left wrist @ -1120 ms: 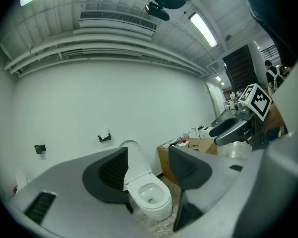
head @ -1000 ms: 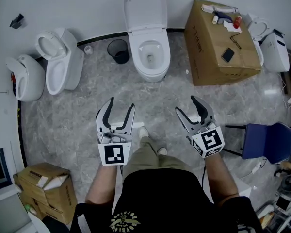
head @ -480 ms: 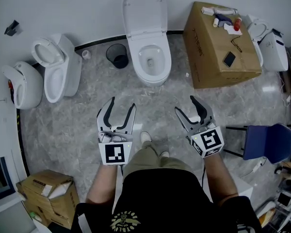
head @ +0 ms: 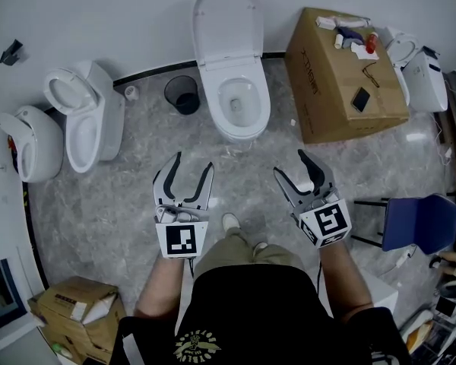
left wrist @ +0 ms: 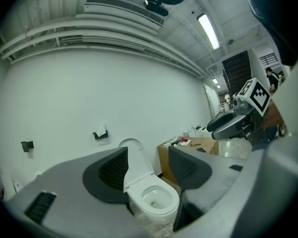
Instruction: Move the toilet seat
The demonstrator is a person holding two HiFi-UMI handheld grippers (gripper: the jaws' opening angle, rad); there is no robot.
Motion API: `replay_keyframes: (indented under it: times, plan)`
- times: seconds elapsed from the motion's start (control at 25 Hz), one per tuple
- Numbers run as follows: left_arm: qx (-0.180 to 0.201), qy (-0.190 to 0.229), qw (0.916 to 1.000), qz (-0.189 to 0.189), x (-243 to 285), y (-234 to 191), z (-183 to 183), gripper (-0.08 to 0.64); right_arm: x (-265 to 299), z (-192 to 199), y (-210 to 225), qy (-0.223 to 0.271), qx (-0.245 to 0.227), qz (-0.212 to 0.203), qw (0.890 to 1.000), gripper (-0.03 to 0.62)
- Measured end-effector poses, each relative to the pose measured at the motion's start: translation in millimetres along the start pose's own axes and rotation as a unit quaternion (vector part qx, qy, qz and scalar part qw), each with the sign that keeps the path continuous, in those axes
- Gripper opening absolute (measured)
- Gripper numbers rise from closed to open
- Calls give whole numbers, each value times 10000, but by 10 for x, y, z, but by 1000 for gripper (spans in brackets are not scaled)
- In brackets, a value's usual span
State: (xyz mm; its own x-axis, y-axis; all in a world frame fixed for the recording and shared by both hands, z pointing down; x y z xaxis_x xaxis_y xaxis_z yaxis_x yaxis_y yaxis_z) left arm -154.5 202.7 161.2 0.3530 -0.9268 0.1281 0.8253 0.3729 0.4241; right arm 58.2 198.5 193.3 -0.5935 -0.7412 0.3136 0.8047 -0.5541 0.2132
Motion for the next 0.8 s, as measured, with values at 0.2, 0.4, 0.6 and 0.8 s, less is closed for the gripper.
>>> replay_keyframes:
  times: [0.2,0.4,0.6,0.8]
  plan:
    - [-84,20,9999,67,88,-65,120,272,151,35,-19,-46,27,66,10000,265]
    - [-93,-61,9998,155,175,-69,215,272,237,32,53,-60,57,127,9999,265]
    - [-36,-95,9998,170,281,-52,268,272,279,21,174,-38,99,171,9998,265]
    - [46,-140,9998,140,431,-46,263,272,411,-3,329,-53,92,81,9999,265]
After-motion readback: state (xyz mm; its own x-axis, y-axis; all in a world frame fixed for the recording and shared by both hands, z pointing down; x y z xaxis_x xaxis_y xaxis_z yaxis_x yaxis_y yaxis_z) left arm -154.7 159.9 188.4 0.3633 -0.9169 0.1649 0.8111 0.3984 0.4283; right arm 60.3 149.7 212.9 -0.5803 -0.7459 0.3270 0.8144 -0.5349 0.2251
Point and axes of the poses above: the fingertips, and each gripper's own axes: x forward along the fingers, y to its right, z out of its underside, the point moved 3 cm from there along -x, backward along the fingers, and after that the axes turned 13 degrees about x, right-handed, at the moved point
